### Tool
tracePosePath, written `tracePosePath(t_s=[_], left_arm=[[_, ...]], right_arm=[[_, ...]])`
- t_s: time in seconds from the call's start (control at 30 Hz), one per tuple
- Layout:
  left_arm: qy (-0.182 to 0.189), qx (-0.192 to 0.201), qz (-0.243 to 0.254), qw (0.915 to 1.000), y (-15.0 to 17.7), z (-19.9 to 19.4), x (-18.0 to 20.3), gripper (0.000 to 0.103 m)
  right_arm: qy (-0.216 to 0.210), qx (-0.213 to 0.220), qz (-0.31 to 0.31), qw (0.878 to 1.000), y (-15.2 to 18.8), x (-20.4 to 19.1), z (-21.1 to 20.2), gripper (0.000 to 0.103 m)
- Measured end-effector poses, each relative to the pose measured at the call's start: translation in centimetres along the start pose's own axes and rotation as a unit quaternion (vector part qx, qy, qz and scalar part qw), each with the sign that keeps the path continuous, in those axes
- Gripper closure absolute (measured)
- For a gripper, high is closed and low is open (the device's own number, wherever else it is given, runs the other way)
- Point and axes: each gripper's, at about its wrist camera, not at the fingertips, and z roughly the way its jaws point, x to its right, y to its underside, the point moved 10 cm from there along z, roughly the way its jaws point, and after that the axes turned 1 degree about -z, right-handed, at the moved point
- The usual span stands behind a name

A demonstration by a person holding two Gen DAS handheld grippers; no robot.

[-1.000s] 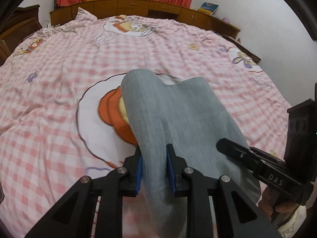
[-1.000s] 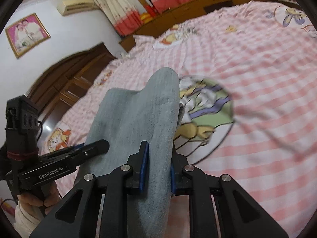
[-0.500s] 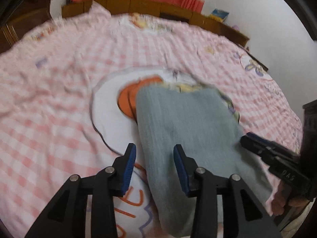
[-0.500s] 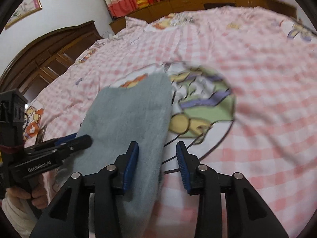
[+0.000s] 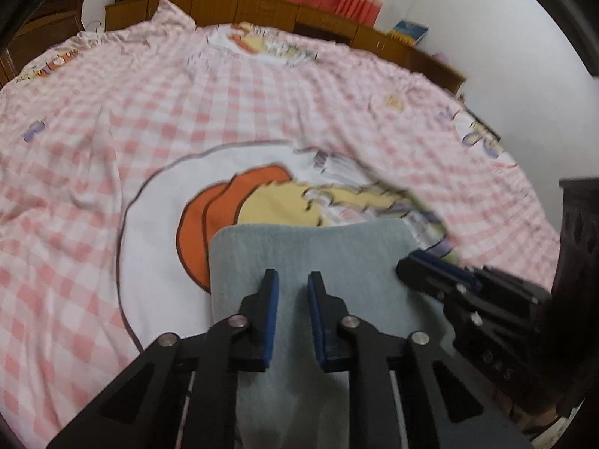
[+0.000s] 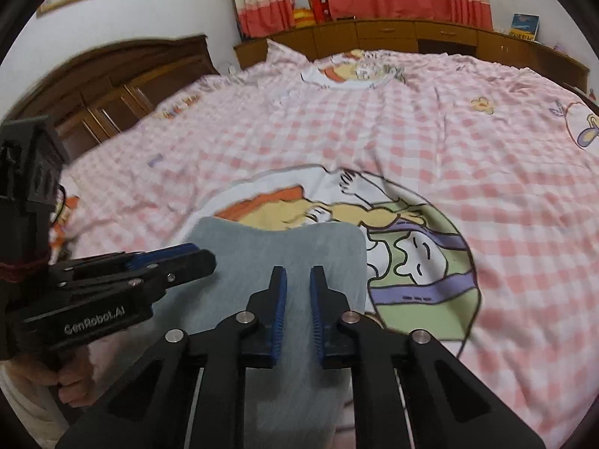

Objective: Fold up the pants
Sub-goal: 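Lay the folded stack down and press it flat with both tools, then open both tools and pull them back from the folded pants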

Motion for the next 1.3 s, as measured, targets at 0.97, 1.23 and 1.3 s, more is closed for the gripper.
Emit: tracePosePath(t_s=[0.97,1.23,1.3], left_arm=[[-0.03,-0.01,0.006,0.9995,10.3,-8.0,1.7,0.068],[-0.052,0.013,0.001,0.9985,10.9,-8.5,1.7,0.063],[-0.053,0.016,-0.005,0.9984,11.1,-9.0,1.8,0.058]], right_arm=[[-0.012,-0.044,0.006,0.999,9.6,-3.3,-8.1,0.08],[-0.003,-0.033,0.024,0.999,10.5,-2.8,-7.8,0.076],[-0.007,-0.027,0.031,0.999,10.6,-3.1,-8.5,0.069]])
